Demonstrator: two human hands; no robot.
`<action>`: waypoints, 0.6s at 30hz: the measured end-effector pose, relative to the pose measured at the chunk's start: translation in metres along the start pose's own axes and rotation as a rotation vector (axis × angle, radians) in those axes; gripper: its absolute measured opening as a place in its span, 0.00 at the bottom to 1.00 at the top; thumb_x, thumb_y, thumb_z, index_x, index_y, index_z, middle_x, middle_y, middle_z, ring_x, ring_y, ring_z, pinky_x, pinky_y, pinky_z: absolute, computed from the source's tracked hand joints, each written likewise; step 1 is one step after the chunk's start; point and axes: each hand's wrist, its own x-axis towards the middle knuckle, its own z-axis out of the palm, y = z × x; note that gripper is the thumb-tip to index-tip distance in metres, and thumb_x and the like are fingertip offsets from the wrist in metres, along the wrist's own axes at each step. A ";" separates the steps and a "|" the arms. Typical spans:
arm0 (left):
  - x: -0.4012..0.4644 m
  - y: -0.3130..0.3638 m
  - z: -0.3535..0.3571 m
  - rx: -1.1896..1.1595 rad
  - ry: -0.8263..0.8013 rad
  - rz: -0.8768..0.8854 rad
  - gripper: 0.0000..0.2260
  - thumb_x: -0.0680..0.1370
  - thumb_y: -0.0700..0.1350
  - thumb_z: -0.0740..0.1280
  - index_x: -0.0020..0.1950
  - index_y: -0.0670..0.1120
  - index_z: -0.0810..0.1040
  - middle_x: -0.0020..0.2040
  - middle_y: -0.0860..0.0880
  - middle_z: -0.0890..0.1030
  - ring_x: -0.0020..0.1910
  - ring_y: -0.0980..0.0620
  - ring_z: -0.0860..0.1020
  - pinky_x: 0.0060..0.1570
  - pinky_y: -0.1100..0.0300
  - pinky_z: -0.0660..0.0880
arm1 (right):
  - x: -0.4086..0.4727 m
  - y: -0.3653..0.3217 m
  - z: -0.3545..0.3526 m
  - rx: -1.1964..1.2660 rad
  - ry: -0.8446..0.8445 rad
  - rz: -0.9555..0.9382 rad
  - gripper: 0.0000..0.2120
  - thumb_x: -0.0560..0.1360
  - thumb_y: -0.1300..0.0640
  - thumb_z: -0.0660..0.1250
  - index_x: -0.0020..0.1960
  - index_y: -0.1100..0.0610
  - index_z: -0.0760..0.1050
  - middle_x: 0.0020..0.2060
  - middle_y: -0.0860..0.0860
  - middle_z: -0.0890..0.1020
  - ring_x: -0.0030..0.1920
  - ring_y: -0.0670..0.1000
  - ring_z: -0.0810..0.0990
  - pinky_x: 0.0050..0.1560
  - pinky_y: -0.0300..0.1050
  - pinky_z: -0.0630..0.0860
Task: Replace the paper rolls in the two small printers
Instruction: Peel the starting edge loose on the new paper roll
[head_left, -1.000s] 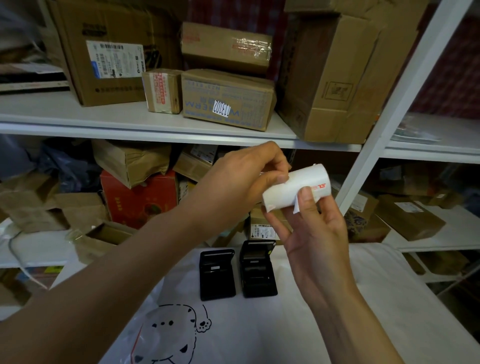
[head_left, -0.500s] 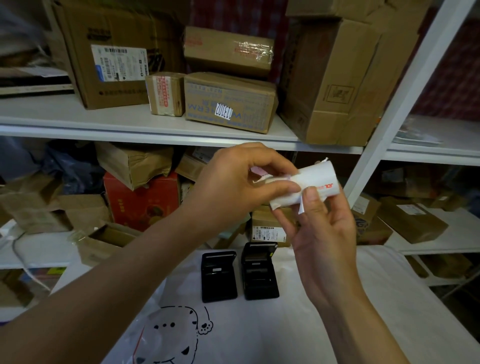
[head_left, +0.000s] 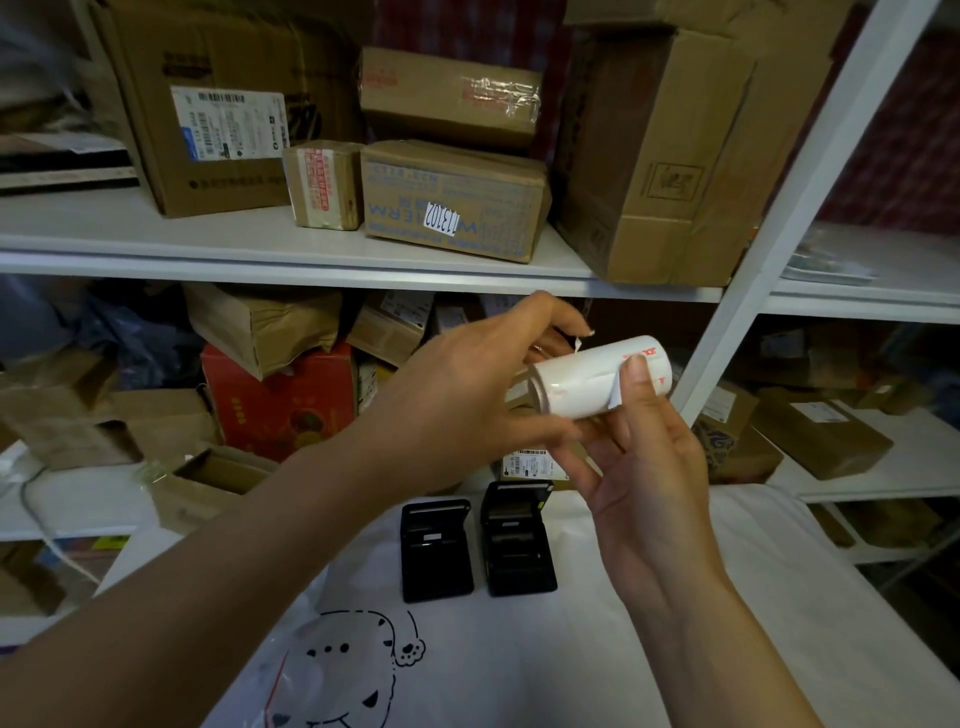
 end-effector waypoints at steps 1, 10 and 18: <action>0.000 -0.001 0.000 0.016 0.025 0.004 0.25 0.67 0.51 0.76 0.61 0.52 0.71 0.55 0.58 0.78 0.55 0.61 0.77 0.51 0.54 0.78 | 0.000 0.000 0.000 -0.004 0.012 0.002 0.21 0.72 0.47 0.65 0.61 0.55 0.75 0.53 0.55 0.84 0.53 0.53 0.84 0.47 0.48 0.82; 0.009 -0.005 -0.010 -0.044 -0.097 -0.023 0.15 0.74 0.46 0.71 0.61 0.49 0.80 0.56 0.54 0.83 0.53 0.61 0.80 0.56 0.55 0.77 | -0.003 0.005 -0.003 -0.111 0.096 -0.035 0.22 0.68 0.49 0.69 0.61 0.52 0.76 0.50 0.50 0.85 0.51 0.51 0.84 0.43 0.43 0.82; 0.009 -0.013 -0.018 0.476 -0.066 0.375 0.18 0.77 0.53 0.57 0.50 0.47 0.83 0.41 0.47 0.85 0.38 0.46 0.83 0.34 0.50 0.78 | -0.002 0.003 -0.002 -0.181 0.153 -0.049 0.23 0.65 0.46 0.69 0.60 0.50 0.76 0.46 0.46 0.86 0.49 0.48 0.84 0.37 0.41 0.81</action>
